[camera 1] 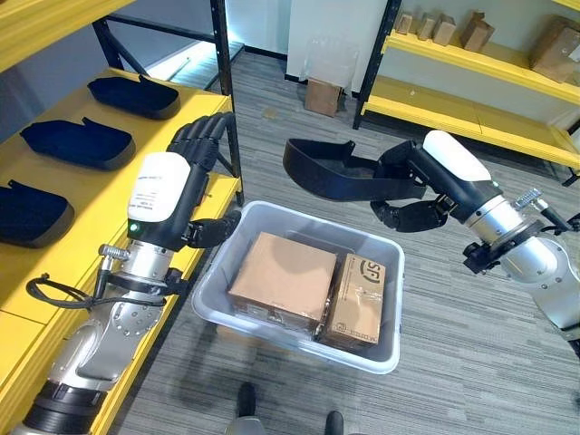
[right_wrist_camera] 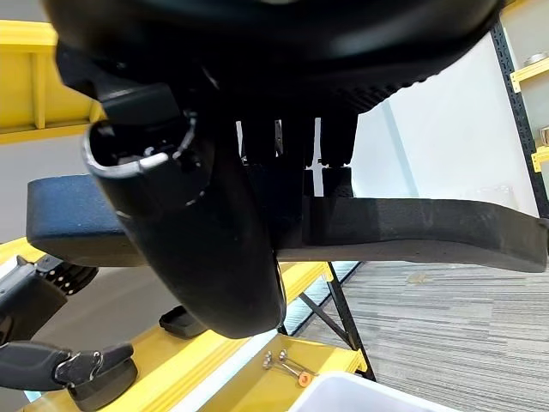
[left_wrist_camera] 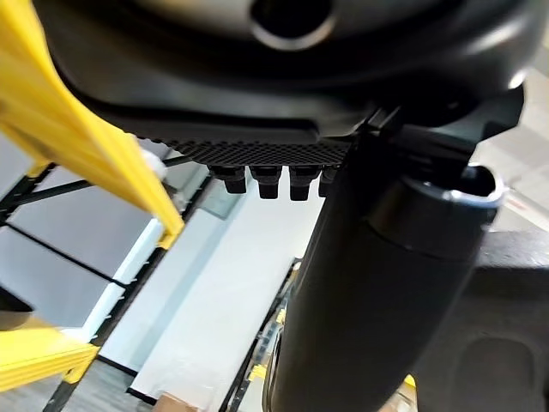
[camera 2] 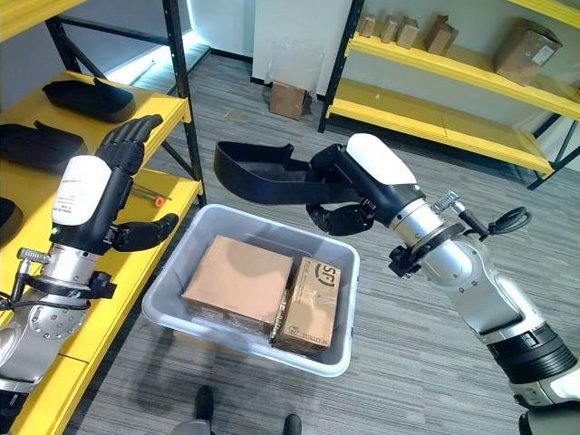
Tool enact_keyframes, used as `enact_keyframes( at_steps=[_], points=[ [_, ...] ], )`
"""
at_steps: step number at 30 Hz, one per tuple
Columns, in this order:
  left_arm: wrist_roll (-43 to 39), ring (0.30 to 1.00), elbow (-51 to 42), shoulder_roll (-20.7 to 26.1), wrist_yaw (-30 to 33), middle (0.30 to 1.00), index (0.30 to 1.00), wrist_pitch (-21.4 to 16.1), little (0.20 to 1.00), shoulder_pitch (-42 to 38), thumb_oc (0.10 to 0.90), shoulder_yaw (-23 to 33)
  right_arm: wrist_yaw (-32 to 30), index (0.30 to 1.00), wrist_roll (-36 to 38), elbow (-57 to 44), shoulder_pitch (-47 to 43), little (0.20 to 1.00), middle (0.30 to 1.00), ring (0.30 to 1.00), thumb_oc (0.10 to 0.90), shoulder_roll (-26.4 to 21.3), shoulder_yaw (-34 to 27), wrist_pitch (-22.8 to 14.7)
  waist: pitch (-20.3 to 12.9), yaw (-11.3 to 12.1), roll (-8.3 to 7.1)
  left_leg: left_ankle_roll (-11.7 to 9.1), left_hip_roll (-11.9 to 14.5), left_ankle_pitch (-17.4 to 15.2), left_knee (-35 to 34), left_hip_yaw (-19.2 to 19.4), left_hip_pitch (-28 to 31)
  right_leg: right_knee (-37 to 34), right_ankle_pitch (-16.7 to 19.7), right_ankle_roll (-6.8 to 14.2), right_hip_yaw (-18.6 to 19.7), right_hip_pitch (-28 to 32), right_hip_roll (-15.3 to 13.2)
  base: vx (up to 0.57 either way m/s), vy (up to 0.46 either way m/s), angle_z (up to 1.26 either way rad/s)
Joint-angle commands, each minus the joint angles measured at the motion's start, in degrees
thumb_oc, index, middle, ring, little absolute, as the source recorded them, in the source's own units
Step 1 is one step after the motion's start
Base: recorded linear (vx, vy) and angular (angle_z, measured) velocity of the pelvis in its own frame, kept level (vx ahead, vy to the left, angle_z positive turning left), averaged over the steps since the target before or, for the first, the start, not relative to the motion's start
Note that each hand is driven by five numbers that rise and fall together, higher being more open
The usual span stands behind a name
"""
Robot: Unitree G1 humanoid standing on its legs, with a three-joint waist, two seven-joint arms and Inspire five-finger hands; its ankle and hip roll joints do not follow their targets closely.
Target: Move parts from the plastic box to the shelf.
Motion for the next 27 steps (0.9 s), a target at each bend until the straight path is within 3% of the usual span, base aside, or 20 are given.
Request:
enact_keyframes(
  at_steps=[1, 17, 27],
  points=[
    [4.30, 1.000, -2.09, 3.65, 5.32, 1.000, 1.000, -3.51, 1.000, -6.82, 0.900, -3.29, -5.52, 0.300, 4.53, 2.07, -8.65, 0.300, 0.300, 0.300, 0.400, -0.91, -0.52, -4.18, -9.83, 0.18, 0.82, -4.38, 7.51, -2.20, -1.77, 1.27, 1.15, -0.01, -3.55, 6.06, -3.34, 5.22, -5.21, 0.01, 0.010, -0.05],
    [9.25, 1.000, -3.13, 7.33, 5.66, 1.000, 1.000, -3.97, 1.000, -11.71, 0.900, -8.84, -5.62, 0.300, 4.77, 2.69, -11.49, 0.300, 0.300, 0.300, 0.400, -0.30, 3.02, -4.89, -9.67, -0.82, 1.39, -4.42, 7.82, -2.53, -1.15, 1.85, 1.59, -0.04, -4.14, 5.93, -2.62, 5.31, -5.19, 0.00, 0.001, -0.01],
    [9.99, 1.000, -2.53, 6.63, 4.89, 1.000, 1.000, -4.03, 1.000, -15.02, 0.900, -13.17, -5.70, 0.300, 4.66, 3.02, -13.45, 0.300, 0.300, 0.300, 0.400, 0.86, 4.94, -4.85, -9.42, -1.40, 1.44, -4.37, 8.17, -3.11, -0.01, 2.30, 1.50, 0.08, -4.27, 5.77, -2.00, 5.14, -5.22, 0.00, 0.000, -0.05]
  ],
)
